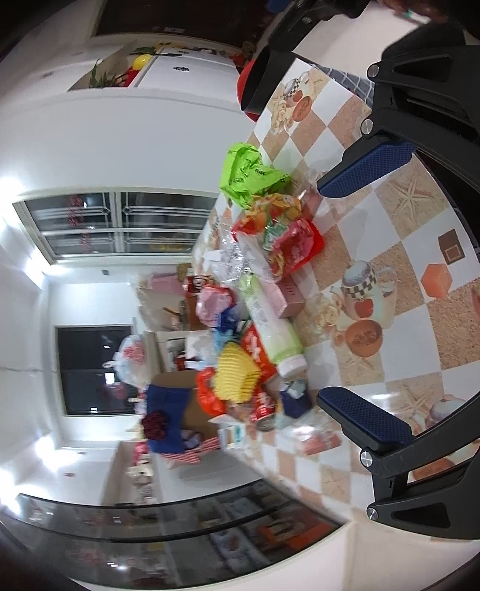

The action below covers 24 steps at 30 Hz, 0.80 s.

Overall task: Collect trash
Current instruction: 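Grasp the blue wrapper with the left gripper while the right grasps the snack bag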

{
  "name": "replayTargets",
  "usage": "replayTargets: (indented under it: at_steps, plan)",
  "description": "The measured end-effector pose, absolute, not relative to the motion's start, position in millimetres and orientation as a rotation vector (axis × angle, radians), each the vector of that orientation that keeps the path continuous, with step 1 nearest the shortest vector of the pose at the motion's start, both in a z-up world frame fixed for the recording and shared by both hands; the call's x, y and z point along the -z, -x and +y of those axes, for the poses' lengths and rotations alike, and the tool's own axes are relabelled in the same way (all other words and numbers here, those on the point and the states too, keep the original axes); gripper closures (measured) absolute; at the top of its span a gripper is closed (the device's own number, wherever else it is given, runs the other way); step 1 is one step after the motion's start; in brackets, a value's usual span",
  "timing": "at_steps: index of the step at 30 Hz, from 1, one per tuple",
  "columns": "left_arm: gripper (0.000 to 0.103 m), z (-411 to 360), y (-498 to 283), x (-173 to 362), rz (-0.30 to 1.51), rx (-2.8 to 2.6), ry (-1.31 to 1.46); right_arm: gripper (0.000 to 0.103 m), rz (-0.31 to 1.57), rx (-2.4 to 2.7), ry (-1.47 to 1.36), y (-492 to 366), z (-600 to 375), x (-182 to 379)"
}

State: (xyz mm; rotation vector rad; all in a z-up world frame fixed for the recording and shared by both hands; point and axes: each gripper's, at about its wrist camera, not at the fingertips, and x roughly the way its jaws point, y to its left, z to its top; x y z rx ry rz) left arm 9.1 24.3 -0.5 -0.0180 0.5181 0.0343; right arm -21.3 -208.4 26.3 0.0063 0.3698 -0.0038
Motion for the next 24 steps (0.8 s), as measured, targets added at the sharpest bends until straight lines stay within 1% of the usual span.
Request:
replayTargets:
  at_steps: [7, 11, 15, 24]
  plan:
    - [0.000, 52, -42, 17, 0.628, -0.126, 0.069, 0.000, 0.447, -0.083, -0.083, 5, -212, -12]
    - [0.000, 95, -79, 19, 0.716, -0.197, 0.179, 0.000, 0.574, -0.125, -0.050, -14, -201, -2]
    - [0.000, 145, -120, 26, 0.772, -0.253, 0.301, 0.000, 0.681, -0.168, -0.067, -45, -198, 3]
    - [0.000, 203, -192, 49, 0.864, -0.344, 0.354, 0.000, 0.815, -0.284, -0.080, -127, -170, 8]
